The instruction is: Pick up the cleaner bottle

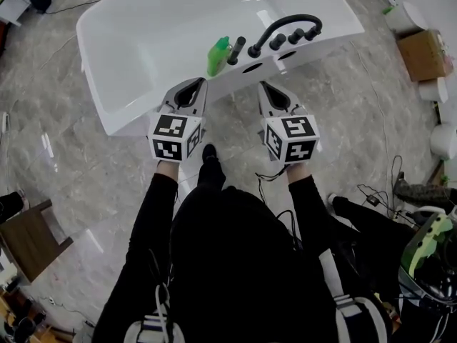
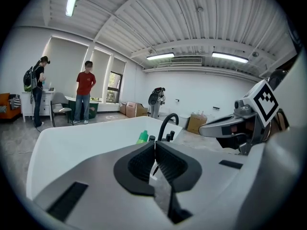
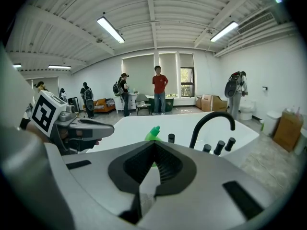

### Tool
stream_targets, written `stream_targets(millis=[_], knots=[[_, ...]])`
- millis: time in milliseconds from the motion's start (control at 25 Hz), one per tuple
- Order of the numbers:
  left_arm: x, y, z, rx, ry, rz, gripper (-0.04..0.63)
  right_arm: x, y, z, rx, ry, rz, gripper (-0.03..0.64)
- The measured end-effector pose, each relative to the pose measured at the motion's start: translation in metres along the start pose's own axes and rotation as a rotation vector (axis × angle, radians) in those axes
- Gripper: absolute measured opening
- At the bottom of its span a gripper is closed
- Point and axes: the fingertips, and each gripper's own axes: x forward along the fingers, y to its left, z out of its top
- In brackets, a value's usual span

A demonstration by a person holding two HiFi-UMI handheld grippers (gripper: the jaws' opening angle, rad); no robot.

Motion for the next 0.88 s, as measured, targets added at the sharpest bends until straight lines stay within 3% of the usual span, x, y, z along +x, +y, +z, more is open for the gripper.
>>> stream_targets(millis=[360,640,880], knots=[[0.025,0.017,0.003,0.013,0.023,-0.05,0.011,0.025,-0.008,0.007,-0.007,0.029,-0.026,0.002],[0.042,0.025,-0.003,0.034,0.047,-0.068,0.109,0.033,-0.009,0.004,-0.02,0.051,-0.033,0.002],[0.059,0.032,-0.023,0.043,0.07,-0.052,0.231,0.042,-0.017,-0.011,-0.023,0.082,-0.035,0.002]])
